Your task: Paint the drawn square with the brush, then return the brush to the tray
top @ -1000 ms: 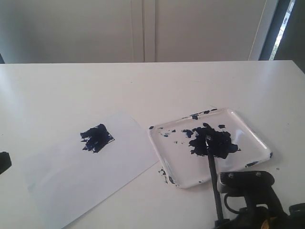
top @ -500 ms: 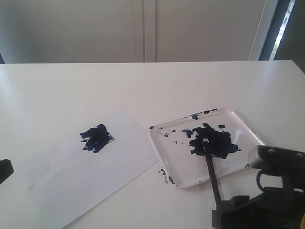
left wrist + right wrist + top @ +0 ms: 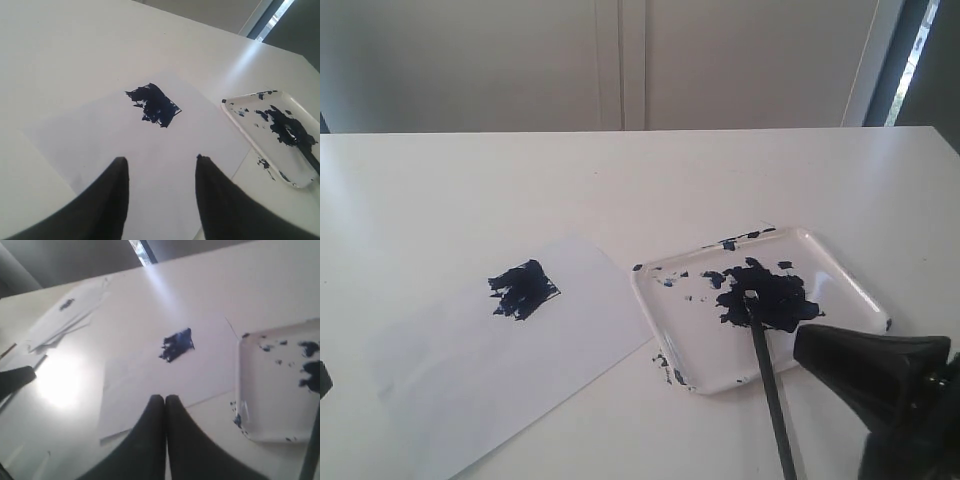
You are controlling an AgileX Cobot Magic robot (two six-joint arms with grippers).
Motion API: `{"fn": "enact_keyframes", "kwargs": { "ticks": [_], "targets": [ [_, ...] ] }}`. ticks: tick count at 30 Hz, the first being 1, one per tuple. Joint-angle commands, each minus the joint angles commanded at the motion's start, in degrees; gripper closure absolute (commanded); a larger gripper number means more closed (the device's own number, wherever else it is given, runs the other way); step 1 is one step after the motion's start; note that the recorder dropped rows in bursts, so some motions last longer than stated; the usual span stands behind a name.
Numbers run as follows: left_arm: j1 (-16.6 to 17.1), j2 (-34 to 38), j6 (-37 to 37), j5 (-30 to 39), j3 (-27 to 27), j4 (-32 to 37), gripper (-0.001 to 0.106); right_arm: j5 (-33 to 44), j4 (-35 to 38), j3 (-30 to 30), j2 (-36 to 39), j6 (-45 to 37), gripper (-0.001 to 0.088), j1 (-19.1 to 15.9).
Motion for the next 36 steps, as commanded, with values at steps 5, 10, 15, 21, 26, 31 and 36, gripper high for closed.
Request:
{"fn": "enact_keyframes", "kwargs": {
  "ticks": [5, 10, 15, 21, 26, 31, 36],
  "targets": [
    [0.0, -0.8, -0.8, 1.4, 0.0, 0.0, 0.057, -4.9, -1.0, 1.7, -5.7, -2.6, 0.0868, 0.0],
    [0.0, -1.0, -0.7, 3.3, 0.0, 0.0, 0.057, -8.0, -0.9, 5.4, -10.5, -3.1, 0.0868, 0.0],
    [0.0, -1.0, -1.0, 8.4, 0.0, 0.0, 0.057, -10.7, -0.5, 10.2, -13.1, -1.0, 0.0868, 0.0],
    [0.0, -1.0, -2.6, 11.1, 0.0, 0.0, 0.057, -11.8, -0.3, 13.9, -13.1, -1.0, 0.0868, 0.0],
    [0.0, -1.0, -3.7, 11.5, 0.0, 0.0, 0.057, -12.2, -0.3, 13.9, -13.1, -1.0, 0.0868, 0.0],
    [0.0, -1.0, -3.5, 11.5, 0.0, 0.6, 0.057, -12.5, -0.3, 13.9, -13.1, -1.0, 0.0868, 0.0],
    [0.0, -1.0, -3.5, 11.5, 0.0, 0.6, 0.057, -12.3, -0.3, 13.9, -13.1, -1.0, 0.0868, 0.0]
  ]
}}
